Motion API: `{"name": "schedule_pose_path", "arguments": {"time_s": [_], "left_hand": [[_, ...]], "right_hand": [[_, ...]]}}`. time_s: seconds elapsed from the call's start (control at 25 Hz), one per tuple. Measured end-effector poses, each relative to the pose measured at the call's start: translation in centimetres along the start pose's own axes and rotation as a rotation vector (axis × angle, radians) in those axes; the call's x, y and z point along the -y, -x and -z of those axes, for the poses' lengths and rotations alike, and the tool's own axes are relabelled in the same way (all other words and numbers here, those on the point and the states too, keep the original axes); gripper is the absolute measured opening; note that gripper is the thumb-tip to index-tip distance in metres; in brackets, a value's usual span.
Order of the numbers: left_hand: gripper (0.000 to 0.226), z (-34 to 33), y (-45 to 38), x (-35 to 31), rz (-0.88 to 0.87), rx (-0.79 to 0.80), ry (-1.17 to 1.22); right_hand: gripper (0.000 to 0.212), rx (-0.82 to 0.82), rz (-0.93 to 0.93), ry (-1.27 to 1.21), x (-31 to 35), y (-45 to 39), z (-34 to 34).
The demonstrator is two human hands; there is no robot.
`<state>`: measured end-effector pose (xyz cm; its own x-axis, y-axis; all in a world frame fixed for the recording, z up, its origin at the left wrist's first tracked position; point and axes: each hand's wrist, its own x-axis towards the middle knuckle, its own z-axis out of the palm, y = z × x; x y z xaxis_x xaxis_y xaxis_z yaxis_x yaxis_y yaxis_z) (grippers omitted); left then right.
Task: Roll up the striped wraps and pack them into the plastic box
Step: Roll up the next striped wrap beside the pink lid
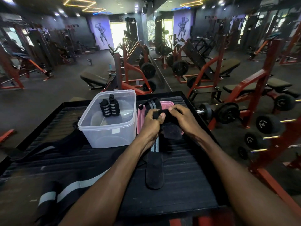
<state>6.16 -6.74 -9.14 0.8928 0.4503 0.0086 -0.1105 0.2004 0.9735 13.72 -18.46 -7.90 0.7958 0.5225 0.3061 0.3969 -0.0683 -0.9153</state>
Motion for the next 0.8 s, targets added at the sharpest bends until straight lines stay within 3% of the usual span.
{"name": "schedule_pose_path", "arguments": {"time_s": [0.16,0.28,0.44,0.72,0.8], "left_hand": [[0.018,-0.32,0.53,-0.39,0.092,0.068,0.031],[0.009,-0.18,0.36,-0.13,0.034,0.034,-0.022],[0.029,0.15,0.17,-0.01,-0.004,0.022,-0.073],[0.013,0.28,0.09,-0.01,0.011,0.017,-0.004],[0.020,0.43,-0.06,0.01,-0.006,0.005,-0.030]], "right_hand": [[0.022,-0.053,0.024,0.003,0.02,-0.19,0.20],[0.027,-0.029,0.012,-0.059,0.26,-0.09,0.04],[0.015,-0.010,-0.010,-0.024,-0.10,-0.29,0.07],[0.011,-0.008,-0.104,-0.186,0.22,-0.33,-0.02],[0.006,0.033,-0.167,-0.196,0.00,-0.40,-0.14]]}}
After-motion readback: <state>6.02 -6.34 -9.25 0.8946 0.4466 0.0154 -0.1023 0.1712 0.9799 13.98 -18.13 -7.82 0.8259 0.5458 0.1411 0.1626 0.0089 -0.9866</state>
